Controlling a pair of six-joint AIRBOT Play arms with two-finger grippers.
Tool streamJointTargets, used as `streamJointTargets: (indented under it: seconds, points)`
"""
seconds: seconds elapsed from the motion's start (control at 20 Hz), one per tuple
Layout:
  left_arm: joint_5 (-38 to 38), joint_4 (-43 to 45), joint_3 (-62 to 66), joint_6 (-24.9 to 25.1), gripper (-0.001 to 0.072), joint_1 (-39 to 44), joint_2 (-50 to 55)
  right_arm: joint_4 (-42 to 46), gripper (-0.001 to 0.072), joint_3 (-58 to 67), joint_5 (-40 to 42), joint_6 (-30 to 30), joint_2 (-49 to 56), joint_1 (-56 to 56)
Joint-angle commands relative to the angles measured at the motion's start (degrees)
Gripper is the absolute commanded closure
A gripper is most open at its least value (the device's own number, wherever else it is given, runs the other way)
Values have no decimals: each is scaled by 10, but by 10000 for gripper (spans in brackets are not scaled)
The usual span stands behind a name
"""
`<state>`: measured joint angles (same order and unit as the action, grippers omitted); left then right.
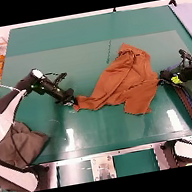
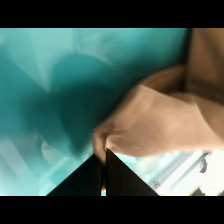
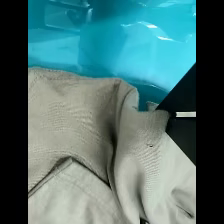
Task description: Fold the shirts.
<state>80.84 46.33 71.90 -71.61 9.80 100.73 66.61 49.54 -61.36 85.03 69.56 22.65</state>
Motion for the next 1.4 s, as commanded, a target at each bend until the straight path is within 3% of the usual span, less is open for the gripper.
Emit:
streamJointTargets:
  seconds: [0.0, 0.1, 0.25, 0.35, 0.45, 0.65, 0.85, 1.15, 1.25, 1.35]
  points:
    - [82, -108, 16, 30, 679, 5, -21, -17, 696, 31, -41, -3, -2, 0]
    - [85, -214, 64, 47, 680, -6, -58, -27, 697, 99, -101, -2, -11, 0]
    - [54, -399, 183, 33, 679, -60, -125, -61, 696, 271, -181, 18, -48, 11]
    - [-30, -553, 258, 16, 679, -115, -172, -75, 696, 406, -187, 57, -76, 23]
    - [-124, -638, 316, 16, 679, -163, -221, -82, 697, 548, -183, 109, -98, 33]
    - [-245, -643, 397, 34, 679, -204, -297, -118, 696, 764, -157, 160, -109, 32]
    - [-293, -645, 458, 42, 678, -204, -330, -206, 696, 749, -73, 159, -160, 32]
    - [-272, -629, 458, 42, 679, -204, -352, -231, 696, 742, -72, 132, -167, 32]
    - [-245, -537, 458, 13, 678, -204, -352, -231, 696, 709, -72, 113, -167, 32]
    - [-208, -334, 446, -80, 678, -199, -352, -232, 696, 635, -72, 89, -165, 31]
